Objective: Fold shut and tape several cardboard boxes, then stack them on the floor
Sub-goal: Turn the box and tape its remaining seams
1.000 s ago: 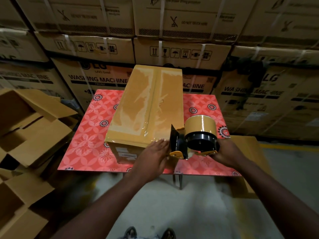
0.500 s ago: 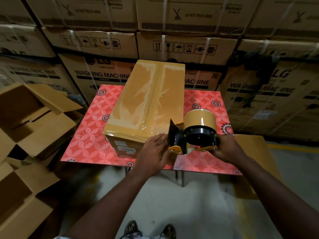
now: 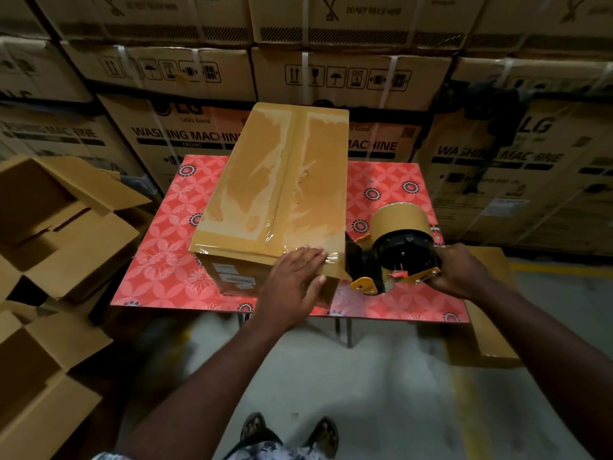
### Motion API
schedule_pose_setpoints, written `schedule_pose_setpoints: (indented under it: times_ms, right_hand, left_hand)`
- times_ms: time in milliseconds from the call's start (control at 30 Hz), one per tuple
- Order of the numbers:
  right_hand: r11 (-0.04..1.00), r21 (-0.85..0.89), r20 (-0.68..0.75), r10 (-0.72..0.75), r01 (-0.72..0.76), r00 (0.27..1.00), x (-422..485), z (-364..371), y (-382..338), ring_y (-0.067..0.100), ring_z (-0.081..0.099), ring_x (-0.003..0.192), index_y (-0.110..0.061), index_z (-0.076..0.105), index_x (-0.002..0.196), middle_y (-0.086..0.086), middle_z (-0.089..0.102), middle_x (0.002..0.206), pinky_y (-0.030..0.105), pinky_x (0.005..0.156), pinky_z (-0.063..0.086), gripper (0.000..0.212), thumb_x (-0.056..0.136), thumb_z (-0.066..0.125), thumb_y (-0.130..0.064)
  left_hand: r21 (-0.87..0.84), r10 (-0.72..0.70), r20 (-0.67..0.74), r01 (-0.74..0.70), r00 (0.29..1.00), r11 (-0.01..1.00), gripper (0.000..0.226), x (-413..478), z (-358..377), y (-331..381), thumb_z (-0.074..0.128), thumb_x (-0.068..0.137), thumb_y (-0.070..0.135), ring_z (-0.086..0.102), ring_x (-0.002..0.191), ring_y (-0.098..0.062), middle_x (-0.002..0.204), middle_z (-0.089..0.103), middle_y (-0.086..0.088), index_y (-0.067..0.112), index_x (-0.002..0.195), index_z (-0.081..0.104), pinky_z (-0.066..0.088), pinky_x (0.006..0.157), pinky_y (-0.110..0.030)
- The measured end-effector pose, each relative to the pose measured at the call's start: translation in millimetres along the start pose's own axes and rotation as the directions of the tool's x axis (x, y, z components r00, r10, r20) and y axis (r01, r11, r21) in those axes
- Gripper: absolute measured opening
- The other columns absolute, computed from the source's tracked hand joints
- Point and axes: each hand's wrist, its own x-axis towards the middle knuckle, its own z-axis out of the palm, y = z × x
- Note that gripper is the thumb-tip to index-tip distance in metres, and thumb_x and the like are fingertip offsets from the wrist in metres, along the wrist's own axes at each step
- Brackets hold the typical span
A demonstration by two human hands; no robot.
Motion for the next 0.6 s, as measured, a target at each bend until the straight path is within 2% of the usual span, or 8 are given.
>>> schedule_pose_setpoints:
  times_ms: [67,133,333,433,500,533,600]
  right_hand:
    - [0.999,-0.009,0.035,0.039,-0.039,0.999,6,13,2,0.026,0.071,0.076,-0.011,0.073,0.096,0.005,0.074,0.083,0.03,0.063,0.054,0.038,0.071,0.073,-0.04]
    - [0.995,-0.025,0.101,0.1,-0.098,0.99,6,26,8,0.029,0.071,0.083,-0.016,0.074,0.099,0.008,0.075,0.089,0.04,0.07,0.059,0.047,0.069,0.064,-0.051]
    - [0.952,-0.172,0.338,0.299,-0.253,0.893,-21,66,25,0.024,0.071,0.076,-0.03,0.071,0.099,0.0,0.074,0.082,0.038,0.067,0.059,0.051,0.067,0.052,-0.065]
    - [0.921,-0.095,0.346,0.387,-0.378,0.855,-36,84,27,0.017,0.068,0.07,-0.027,0.072,0.09,-0.004,0.073,0.078,0.037,0.064,0.057,0.045,0.067,0.055,-0.062]
    - [0.847,0.059,0.253,0.499,-0.528,0.829,-44,93,19,0.016,0.067,0.064,-0.021,0.072,0.082,-0.002,0.072,0.07,0.035,0.058,0.055,0.029,0.074,0.068,-0.048]
    - [0.764,0.172,0.215,0.587,-0.622,0.78,-46,100,16,0.018,0.066,0.058,-0.016,0.07,0.077,0.001,0.07,0.064,0.032,0.051,0.052,0.021,0.077,0.074,-0.037]
    - [0.496,0.439,0.234,0.742,-0.749,0.628,-43,114,10,0.025,0.06,0.045,-0.007,0.065,0.071,0.009,0.065,0.057,0.026,0.042,0.045,0.024,0.079,0.079,-0.025]
  left_hand:
    - [-0.021,-0.024,-0.005,0.023,1.0,1.0,0.05,0,0,1,0.04,0.102,0.041,0.034,0.146,-0.011,0.152,0.05,0.008,0.026,0.149,0.049,0.018,0.122,-0.035]
    - [-0.045,-0.046,-0.027,0.044,0.999,0.998,0.048,1,2,2,0.041,0.102,0.041,0.036,0.145,-0.011,0.15,0.052,0.007,0.026,0.146,0.052,0.022,0.122,-0.038]
    - [-0.062,-0.064,-0.086,0.059,0.994,0.996,0.045,2,8,4,0.044,0.102,0.038,0.04,0.143,-0.011,0.146,0.056,0.007,0.024,0.141,0.059,0.022,0.12,-0.035]
    - [-0.052,-0.055,-0.077,0.051,0.996,0.997,0.045,2,8,3,0.044,0.101,0.037,0.039,0.143,-0.011,0.146,0.056,0.008,0.024,0.141,0.059,0.022,0.12,-0.034]
    - [-0.04,-0.058,-0.073,0.055,0.996,0.998,0.045,2,8,4,0.044,0.101,0.038,0.039,0.143,-0.01,0.147,0.056,0.008,0.025,0.141,0.059,0.022,0.12,-0.034]
    - [-0.037,-0.061,-0.078,0.058,0.995,0.998,0.044,3,9,4,0.044,0.101,0.038,0.039,0.142,-0.01,0.146,0.056,0.009,0.025,0.141,0.059,0.022,0.121,-0.034]
    - [-0.045,-0.067,-0.1,0.063,0.993,0.997,0.043,2,10,6,0.046,0.101,0.036,0.041,0.142,-0.01,0.145,0.057,0.008,0.024,0.14,0.06,0.022,0.12,-0.033]
